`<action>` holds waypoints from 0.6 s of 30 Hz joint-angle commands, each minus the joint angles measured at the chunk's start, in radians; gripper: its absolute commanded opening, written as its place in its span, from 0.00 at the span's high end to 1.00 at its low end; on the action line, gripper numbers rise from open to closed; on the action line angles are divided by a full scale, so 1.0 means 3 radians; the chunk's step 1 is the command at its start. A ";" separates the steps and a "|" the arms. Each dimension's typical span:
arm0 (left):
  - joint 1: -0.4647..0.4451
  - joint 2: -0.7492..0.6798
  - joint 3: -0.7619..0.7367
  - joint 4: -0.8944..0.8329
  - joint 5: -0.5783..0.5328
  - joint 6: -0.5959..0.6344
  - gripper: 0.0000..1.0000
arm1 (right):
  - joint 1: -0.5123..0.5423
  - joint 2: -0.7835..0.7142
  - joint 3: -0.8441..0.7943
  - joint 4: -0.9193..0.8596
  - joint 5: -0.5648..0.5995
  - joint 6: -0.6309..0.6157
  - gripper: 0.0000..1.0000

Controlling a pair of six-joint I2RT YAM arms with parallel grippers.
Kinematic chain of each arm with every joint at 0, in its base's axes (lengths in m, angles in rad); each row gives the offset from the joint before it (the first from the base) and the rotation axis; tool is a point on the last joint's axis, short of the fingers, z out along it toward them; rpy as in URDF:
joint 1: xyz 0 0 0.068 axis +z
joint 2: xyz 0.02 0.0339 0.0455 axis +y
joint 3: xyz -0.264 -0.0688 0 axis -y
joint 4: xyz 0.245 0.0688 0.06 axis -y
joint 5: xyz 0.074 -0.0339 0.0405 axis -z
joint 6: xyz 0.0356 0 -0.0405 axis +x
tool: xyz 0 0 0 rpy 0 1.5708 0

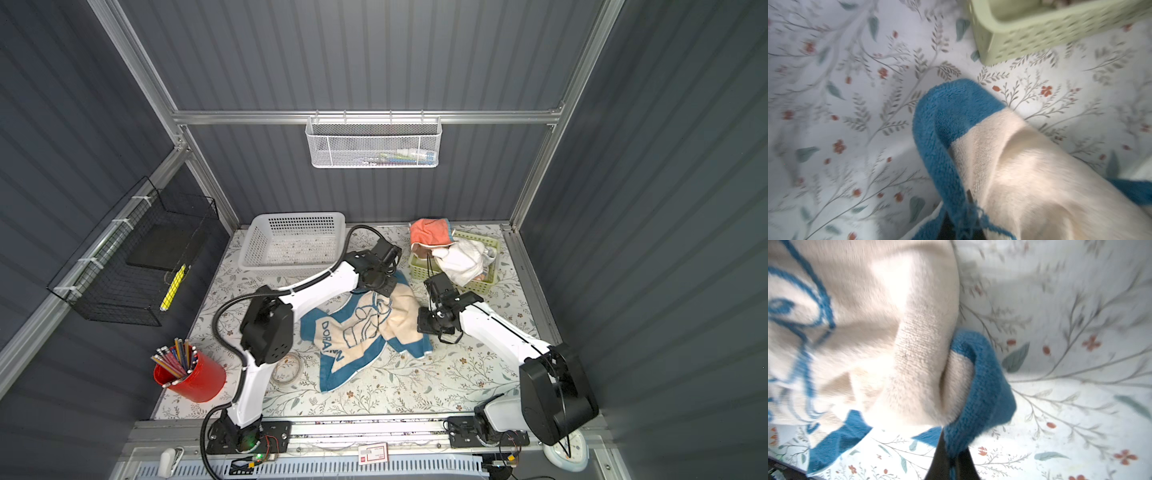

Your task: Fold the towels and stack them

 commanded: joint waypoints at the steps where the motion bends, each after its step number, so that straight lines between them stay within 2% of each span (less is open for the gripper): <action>1: 0.0062 -0.0749 -0.0384 0.0067 -0.0097 -0.0044 1.00 | -0.0004 -0.0144 0.0317 -0.0465 0.0080 -0.0343 1.00; 4: 0.0064 -0.1200 -0.0905 0.0011 -0.0150 -0.0302 1.00 | 0.0067 -0.0311 0.0428 -0.0736 0.0172 -0.0398 1.00; 6: 0.0060 -0.1505 -0.1448 0.0058 -0.0164 -0.0593 1.00 | 0.0156 -0.0483 0.0291 -0.0813 0.0169 -0.0369 1.00; 8: 0.0060 -0.1813 -0.2088 0.0241 -0.0088 -0.0876 1.00 | 0.0243 -0.0672 -0.0062 -0.0712 -0.0196 -0.0310 0.97; 9: 0.0060 -0.1910 -0.2336 0.0310 -0.0057 -0.0989 1.00 | 0.0245 -0.0695 -0.0172 -0.0698 -0.0328 -0.0252 0.91; 10: 0.0063 -0.2010 -0.2573 0.0346 -0.0061 -0.1111 0.94 | 0.0247 -0.0717 -0.0303 -0.0689 -0.0491 -0.0194 0.79; 11: 0.0065 -0.2085 -0.2740 0.0326 -0.0094 -0.1222 0.78 | 0.0247 -0.0726 -0.0429 -0.0658 -0.0726 -0.0162 0.62; 13: 0.0061 -0.2205 -0.2873 0.0211 -0.0155 -0.1325 0.55 | 0.0244 -0.0785 -0.0536 -0.0662 -0.0888 -0.0106 0.43; 15: 0.0065 -0.2320 -0.2873 0.0145 -0.0238 -0.1319 0.46 | 0.0230 -0.0937 -0.0568 -0.0694 -0.0799 -0.0020 0.36; 18: 0.0092 -0.2386 -0.2696 0.0137 -0.0332 -0.1138 0.40 | 0.0101 -0.1078 -0.0623 -0.0670 -0.0614 0.0155 0.30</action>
